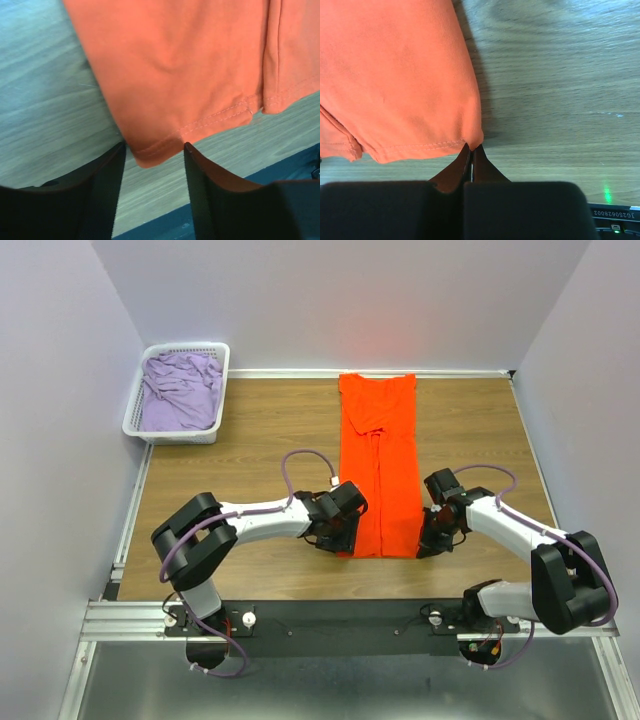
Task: Fold and stack the t-shirts
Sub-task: Fold the tshirt
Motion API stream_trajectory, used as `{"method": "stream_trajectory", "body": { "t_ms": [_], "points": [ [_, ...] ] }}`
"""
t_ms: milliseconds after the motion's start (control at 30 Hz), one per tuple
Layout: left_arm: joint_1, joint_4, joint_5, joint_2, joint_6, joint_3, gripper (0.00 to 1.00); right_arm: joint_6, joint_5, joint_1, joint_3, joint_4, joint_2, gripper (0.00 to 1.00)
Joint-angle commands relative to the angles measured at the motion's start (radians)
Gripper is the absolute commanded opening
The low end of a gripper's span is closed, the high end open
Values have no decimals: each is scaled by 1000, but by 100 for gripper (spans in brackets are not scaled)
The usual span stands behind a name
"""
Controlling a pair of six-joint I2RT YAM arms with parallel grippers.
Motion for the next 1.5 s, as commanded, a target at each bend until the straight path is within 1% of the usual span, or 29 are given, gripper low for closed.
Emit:
{"method": "stream_trajectory", "body": {
  "t_ms": [0, 33, 67, 133, 633, 667, 700, 900, 967, 1000, 1033, 1067, 1100, 1133, 1167, 1200, 1333, 1400, 1467],
  "points": [
    [-23, -80, -55, 42, -27, -6, 56, 3, 27, 14, -12, 17, 4, 1],
    [-25, -84, -55, 38, -41, -9, 56, 0, 24, 15, -12, 19, 0, 1],
    [-26, -87, -57, 36, -45, -15, 52, 2, 24, 15, -11, 19, -2, 1],
    [-28, -101, -70, 28, -61, -21, 52, -3, 20, 20, -12, 20, -3, 1],
    [-31, -164, -149, 59, -101, -4, 50, -9, 7, 38, -15, 25, -16, 1],
    [-34, -164, -149, 65, -102, -4, 49, -8, 6, 40, -15, 26, -16, 1],
    [-37, -162, -149, 73, -101, -3, 46, -8, 4, 41, -14, 26, -16, 1],
    [-75, -156, -127, 128, -105, -1, 42, -11, 4, 44, -14, 28, -16, 1],
    [-80, -149, -127, 134, -104, -7, 36, -9, 3, 46, -14, 28, -16, 0],
    [-81, -147, -123, 142, -101, -15, 30, -9, 1, 46, -12, 29, -17, 1],
    [-84, -146, -120, 142, -101, -19, 29, -12, -2, 49, -12, 28, -19, 0],
    [-86, -146, -118, 143, -101, -24, 20, -11, -3, 49, -12, 28, -28, 0],
    [-89, -146, -115, 143, -101, -32, 17, -12, -7, 50, -14, 26, -32, 1],
    [-97, -149, -106, 139, -101, -41, 6, -9, -19, 55, -14, 19, -46, 1],
    [-101, -152, -106, 139, -101, -41, 6, -9, -26, 56, -14, 13, -46, 1],
    [-107, -156, -98, 127, -107, -46, 0, -3, -34, 63, -12, 3, -64, 1],
    [-166, -228, -66, 71, -125, -49, 0, 43, -36, 142, 8, -88, -117, 1],
    [-218, -260, -48, 30, -136, -46, 0, 64, -39, 174, 20, -125, -143, 0],
    [-253, -297, -11, -10, -156, -43, 0, 94, -74, 207, 25, -162, -180, 1]
  ]
}}
